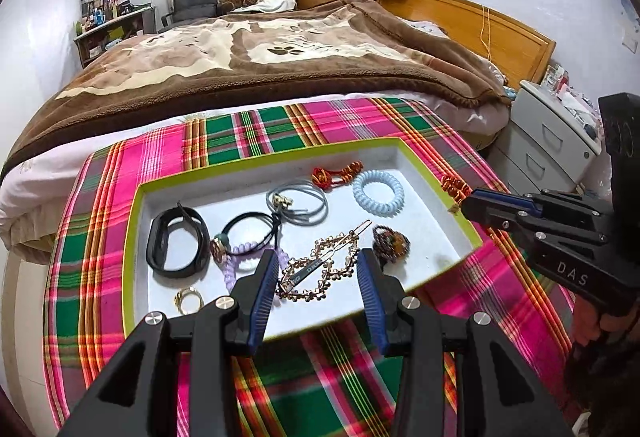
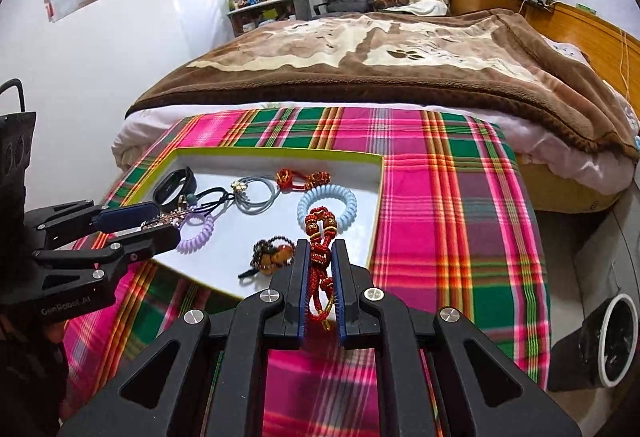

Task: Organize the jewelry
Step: 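Carry the hair clip and red tassel into the tray and open both tools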

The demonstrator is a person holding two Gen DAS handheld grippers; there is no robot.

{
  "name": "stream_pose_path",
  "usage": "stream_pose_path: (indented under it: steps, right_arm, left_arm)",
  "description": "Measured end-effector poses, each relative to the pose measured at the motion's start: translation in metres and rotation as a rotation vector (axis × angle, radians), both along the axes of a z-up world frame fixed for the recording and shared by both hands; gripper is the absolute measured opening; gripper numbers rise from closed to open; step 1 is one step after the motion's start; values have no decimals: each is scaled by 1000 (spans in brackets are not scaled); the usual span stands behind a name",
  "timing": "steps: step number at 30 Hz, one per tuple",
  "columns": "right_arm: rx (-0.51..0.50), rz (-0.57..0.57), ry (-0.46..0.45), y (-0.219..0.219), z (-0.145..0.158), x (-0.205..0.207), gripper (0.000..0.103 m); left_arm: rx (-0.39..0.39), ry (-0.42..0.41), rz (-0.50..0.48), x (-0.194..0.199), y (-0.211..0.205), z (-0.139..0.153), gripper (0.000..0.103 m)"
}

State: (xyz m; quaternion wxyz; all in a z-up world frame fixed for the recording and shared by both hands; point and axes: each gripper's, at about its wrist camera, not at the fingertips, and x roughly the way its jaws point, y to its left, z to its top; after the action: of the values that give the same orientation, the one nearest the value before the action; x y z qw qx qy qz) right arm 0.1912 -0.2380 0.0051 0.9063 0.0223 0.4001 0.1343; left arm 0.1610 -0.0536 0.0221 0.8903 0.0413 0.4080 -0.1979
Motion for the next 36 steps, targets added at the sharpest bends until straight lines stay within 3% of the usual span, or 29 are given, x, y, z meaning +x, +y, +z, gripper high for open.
stream_pose_path:
  steps: [20,36]
  right_arm:
    - [-61,-3,114,14,-34,32,11]
    - [-92,-1,109,19,-37,32,11]
  left_arm:
    - [10,81,14,34,-7,-32,43]
    - [27,92,25,36,-8,-37,43]
